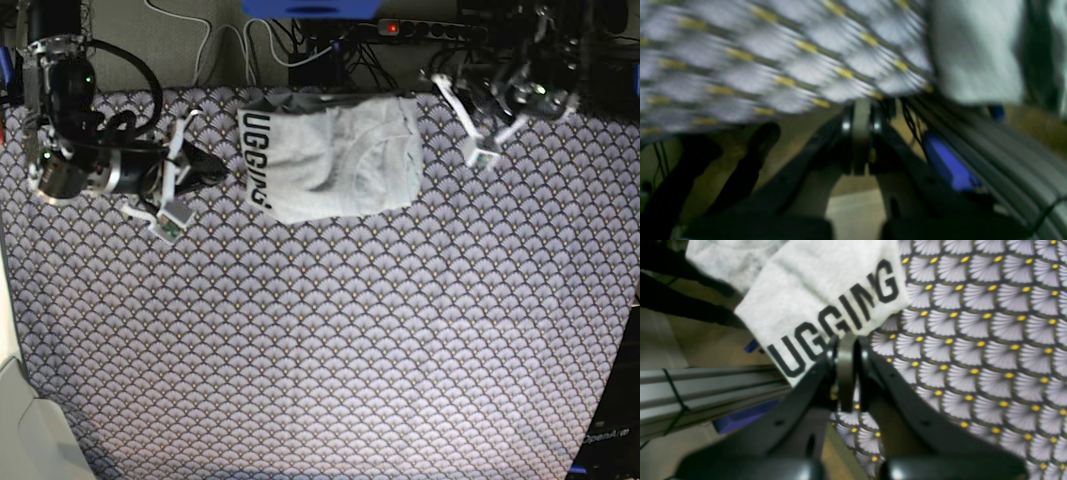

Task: Fold the T-shirt properly
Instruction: 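Move both grippers to opposite sides of the grey bundle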

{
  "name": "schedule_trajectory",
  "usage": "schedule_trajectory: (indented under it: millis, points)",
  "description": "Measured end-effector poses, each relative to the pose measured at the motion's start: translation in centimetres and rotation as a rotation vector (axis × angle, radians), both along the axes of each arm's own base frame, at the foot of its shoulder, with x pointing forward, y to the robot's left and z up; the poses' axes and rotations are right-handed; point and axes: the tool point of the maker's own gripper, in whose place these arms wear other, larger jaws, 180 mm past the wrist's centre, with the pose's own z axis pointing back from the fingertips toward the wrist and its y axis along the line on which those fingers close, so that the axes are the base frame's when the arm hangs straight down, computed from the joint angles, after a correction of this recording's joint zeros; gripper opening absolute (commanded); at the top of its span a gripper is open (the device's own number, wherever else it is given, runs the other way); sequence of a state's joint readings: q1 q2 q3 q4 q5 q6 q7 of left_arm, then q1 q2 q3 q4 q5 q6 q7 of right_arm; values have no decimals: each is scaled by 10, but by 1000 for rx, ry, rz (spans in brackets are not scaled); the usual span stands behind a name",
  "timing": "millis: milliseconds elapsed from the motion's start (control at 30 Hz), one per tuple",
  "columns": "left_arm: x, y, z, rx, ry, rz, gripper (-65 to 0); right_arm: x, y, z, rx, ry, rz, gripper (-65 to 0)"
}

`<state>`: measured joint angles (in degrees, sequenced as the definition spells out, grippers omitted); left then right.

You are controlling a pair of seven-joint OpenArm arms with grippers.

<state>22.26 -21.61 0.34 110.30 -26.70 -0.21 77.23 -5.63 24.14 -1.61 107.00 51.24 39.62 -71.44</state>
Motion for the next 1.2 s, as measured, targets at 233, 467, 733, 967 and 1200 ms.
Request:
schedule_trajectory:
  millis: [233, 467, 733, 967, 1200]
  points:
    - [-14, -46, -6, -56, 30, -165, -646, -3, -5, -2, -15, 8, 1, -650]
    - [11, -59, 1, -84, -24, -149, -646, -4, -5, -3, -15, 12, 2, -650]
    - [24, -54, -19, -87, 58, -108, -647, -4, -11, -4, -38, 12, 3, -650]
    - [69, -25, -9, -67, -49, 66, -647, -4, -14, -3, -44, 11, 6, -650]
    - [123, -17, 15, -122, -201, 194, -647, -3, -13, -2, -42, 9, 7, -650]
